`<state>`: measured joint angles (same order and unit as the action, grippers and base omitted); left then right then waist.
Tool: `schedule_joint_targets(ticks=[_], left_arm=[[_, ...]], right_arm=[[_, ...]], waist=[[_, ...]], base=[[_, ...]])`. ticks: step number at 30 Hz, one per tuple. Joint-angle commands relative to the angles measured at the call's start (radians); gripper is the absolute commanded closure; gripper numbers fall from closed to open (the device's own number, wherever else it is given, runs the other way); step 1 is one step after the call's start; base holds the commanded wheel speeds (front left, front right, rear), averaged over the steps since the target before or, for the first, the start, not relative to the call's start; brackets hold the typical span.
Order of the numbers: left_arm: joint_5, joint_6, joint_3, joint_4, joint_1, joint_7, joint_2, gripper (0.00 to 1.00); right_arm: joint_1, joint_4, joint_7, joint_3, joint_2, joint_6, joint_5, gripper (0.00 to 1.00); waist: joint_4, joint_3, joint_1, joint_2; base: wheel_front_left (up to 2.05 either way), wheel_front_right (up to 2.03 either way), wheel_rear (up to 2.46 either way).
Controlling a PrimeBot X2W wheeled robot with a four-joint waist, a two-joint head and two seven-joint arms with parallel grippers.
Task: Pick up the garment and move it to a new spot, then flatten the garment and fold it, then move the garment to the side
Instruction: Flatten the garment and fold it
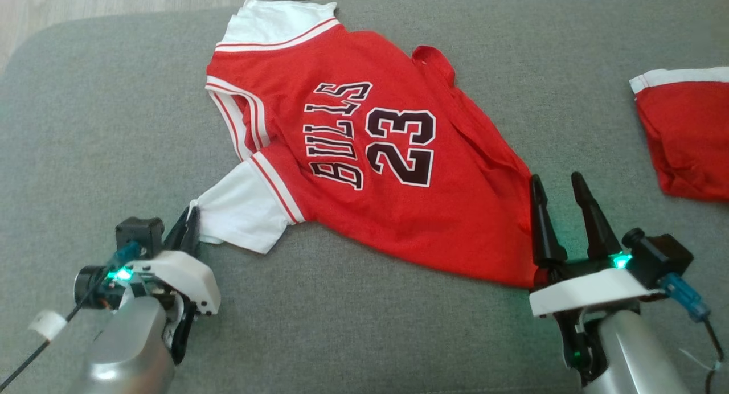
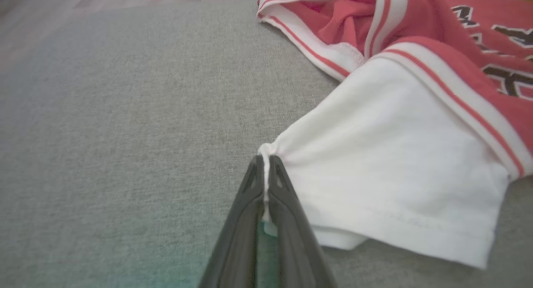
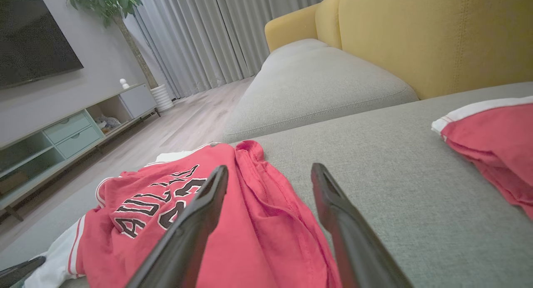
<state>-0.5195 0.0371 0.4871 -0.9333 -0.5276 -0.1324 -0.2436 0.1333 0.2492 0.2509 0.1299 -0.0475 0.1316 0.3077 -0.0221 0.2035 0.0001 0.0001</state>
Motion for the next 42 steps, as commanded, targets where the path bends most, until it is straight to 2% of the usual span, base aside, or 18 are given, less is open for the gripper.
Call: schedule_joint_targets(ticks=[1, 6, 10, 17, 22, 36, 37, 38, 39, 40, 42], left_arm=[[-0.007, 0.009, -0.027, 0.009, -0.017, -0.038, -0.021, 1.00], [-0.020, 0.017, -0.052, 0.055, -0.003, -0.110, -0.015, 1.00], [-0.021, 0.005, -0.088, 0.133, 0.028, -0.127, -0.020, 1.00], [0.027, -0.030, -0.184, 0.382, 0.125, -0.129, -0.021, 1.00], [0.086, -0.034, -0.240, 0.550, 0.200, -0.129, -0.001, 1.00], [0.141, -0.009, -0.279, 0.606, 0.266, -0.129, 0.030, 1.00], [0.144, -0.008, -0.281, 0.606, 0.268, -0.129, 0.032, 1.00], [0.147, -0.006, -0.283, 0.606, 0.270, -0.129, 0.034, 1.00], [0.149, -0.005, -0.285, 0.605, 0.271, -0.129, 0.036, 1.00], [0.151, -0.004, -0.287, 0.606, 0.272, -0.129, 0.038, 1.00], [0.155, -0.002, -0.292, 0.608, 0.273, -0.129, 0.041, 1.00]], right_arm=[[0.013, -0.017, 0.011, 0.025, -0.003, -0.001, -0.008, 0.00], [-0.021, 0.018, 0.011, 0.019, -0.003, -0.001, -0.020, 0.00], [-0.047, 0.051, 0.011, 0.012, -0.003, -0.001, -0.020, 0.00], [-0.055, 0.175, -0.030, 0.003, -0.003, -0.001, -0.031, 0.00], [-0.055, 0.267, -0.084, -0.036, -0.003, -0.001, -0.046, 0.00], [-0.108, 0.287, -0.161, 0.023, -0.003, -0.001, -0.058, 0.00], [-0.110, 0.283, -0.169, 0.029, -0.003, -0.001, -0.057, 0.05], [-0.112, 0.278, -0.177, 0.034, -0.003, -0.001, -0.057, 0.29], [-0.114, 0.274, -0.184, 0.039, -0.003, -0.001, -0.056, 0.58], [-0.116, 0.270, -0.192, 0.046, -0.003, -0.001, -0.055, 1.00], [-0.118, 0.257, -0.201, 0.055, -0.003, -0.001, -0.052, 1.00]], waist=[[0.000, -0.008, -0.0001, -0.0001], [-0.003, -0.036, -0.0001, -0.0001], [-0.005, -0.055, -0.0001, -0.0001], [0.009, -0.076, -0.0001, -0.0001], [0.030, -0.082, -0.0001, -0.0001], [0.034, -0.121, -0.0001, -0.0001], [0.034, -0.124, -0.0001, -0.0001], [0.034, -0.128, -0.0001, -0.0001], [0.034, -0.130, -0.0001, -0.0001], [0.035, -0.133, -0.0001, -0.0001], [0.036, -0.135, -0.0001, -0.0001]], base=[[0.00, 0.00, 0.00], [0.00, 0.00, 0.00], [0.00, 0.00, 0.00], [0.00, 0.00, 0.00], [0.00, 0.00, 0.00], [0.00, 0.00, 0.00], [0.00, 0.00, 0.00], [0.00, 0.00, 0.00], [0.00, 0.00, 0.00], [0.00, 0.00, 0.00], [0.00, 0.00, 0.00]])
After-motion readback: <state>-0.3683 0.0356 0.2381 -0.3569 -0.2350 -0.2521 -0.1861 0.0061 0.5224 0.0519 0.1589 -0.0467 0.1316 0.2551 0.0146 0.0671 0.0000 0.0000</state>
